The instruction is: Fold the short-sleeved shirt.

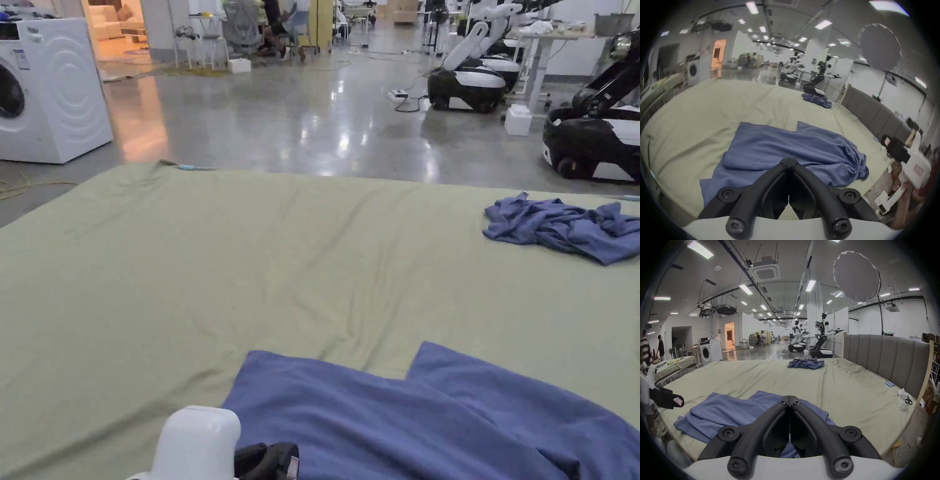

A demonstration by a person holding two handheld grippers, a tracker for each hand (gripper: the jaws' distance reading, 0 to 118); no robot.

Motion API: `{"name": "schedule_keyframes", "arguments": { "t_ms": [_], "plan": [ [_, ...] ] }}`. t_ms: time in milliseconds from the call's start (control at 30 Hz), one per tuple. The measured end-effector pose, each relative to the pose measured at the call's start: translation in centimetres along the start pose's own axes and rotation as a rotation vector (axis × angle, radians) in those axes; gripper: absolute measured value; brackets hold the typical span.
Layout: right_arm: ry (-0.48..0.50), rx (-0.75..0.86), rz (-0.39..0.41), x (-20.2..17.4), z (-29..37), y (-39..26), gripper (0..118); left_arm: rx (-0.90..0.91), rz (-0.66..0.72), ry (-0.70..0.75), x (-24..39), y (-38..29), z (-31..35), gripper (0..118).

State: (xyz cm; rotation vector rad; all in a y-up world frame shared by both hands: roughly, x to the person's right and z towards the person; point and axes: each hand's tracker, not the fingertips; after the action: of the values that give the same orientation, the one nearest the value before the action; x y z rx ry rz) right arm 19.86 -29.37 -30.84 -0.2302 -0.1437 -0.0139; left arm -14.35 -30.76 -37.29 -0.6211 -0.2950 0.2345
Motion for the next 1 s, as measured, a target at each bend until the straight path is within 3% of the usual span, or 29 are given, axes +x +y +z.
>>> {"name": "schedule_keyframes", "arguments": {
  "t_ms": [133,300,333,367,400,433,600,700,733,767,867,900,1000],
  "plan": [
    [0.002,-0.012,0.021,-0.3,-0.6,0.2,3,0.002,0.112,-0.043,-5.2,3.7,-2.8,0],
    [-0.016,-0.011,0.020,-0.1,-1.8,0.6,3,-0.045,0.092,-0.026,-10.2,9.3,-10.1,4],
    [-0.025,-0.014,0.019,-0.1,-2.1,0.6,3,-0.092,0.093,-0.028,-11.2,10.0,-12.0,31],
    [-0.035,-0.018,0.017,-0.1,-2.5,0.5,3,-0.133,0.101,-0.032,-12.0,10.5,-13.9,90],
    [-0.044,-0.022,0.015,-0.3,-2.9,0.6,3,-0.186,0.104,-0.002,-12.6,10.9,-15.7,109],
    [-0.053,-0.029,0.012,-0.4,-3.3,0.6,3,-0.231,0.106,0.004,-12.8,11.0,-17.5,110],
    [-0.065,-0.086,0.018,-0.3,-5.0,-0.3,3,-0.306,0.044,0.074,-13.3,11.4,-23.5,109],
    [-0.079,-0.114,0.045,-0.4,-5.8,-0.7,3,-0.401,-0.043,0.128,-12.3,10.5,-25.1,100],
    [-0.080,-0.120,0.050,-0.4,-5.9,-0.8,3,-0.377,-0.124,0.167,-11.6,10.1,-24.9,89],
    [-0.080,-0.125,0.052,-0.4,-6.1,-0.8,3,-0.348,-0.208,0.198,-10.7,9.7,-24.3,64],
    [-0.082,-0.140,0.052,0.0,-6.9,-0.7,3,-0.307,-0.280,0.184,-9.6,9.2,-22.3,34],
    [-0.080,-0.144,0.053,0.2,-7.2,-0.5,3,-0.318,-0.253,0.168,-9.5,9.1,-22.0,7],
    [-0.053,-0.137,0.107,1.1,-8.4,0.5,3,-0.336,-0.228,0.156,-9.8,9.5,-21.4,6]
  ]
}}
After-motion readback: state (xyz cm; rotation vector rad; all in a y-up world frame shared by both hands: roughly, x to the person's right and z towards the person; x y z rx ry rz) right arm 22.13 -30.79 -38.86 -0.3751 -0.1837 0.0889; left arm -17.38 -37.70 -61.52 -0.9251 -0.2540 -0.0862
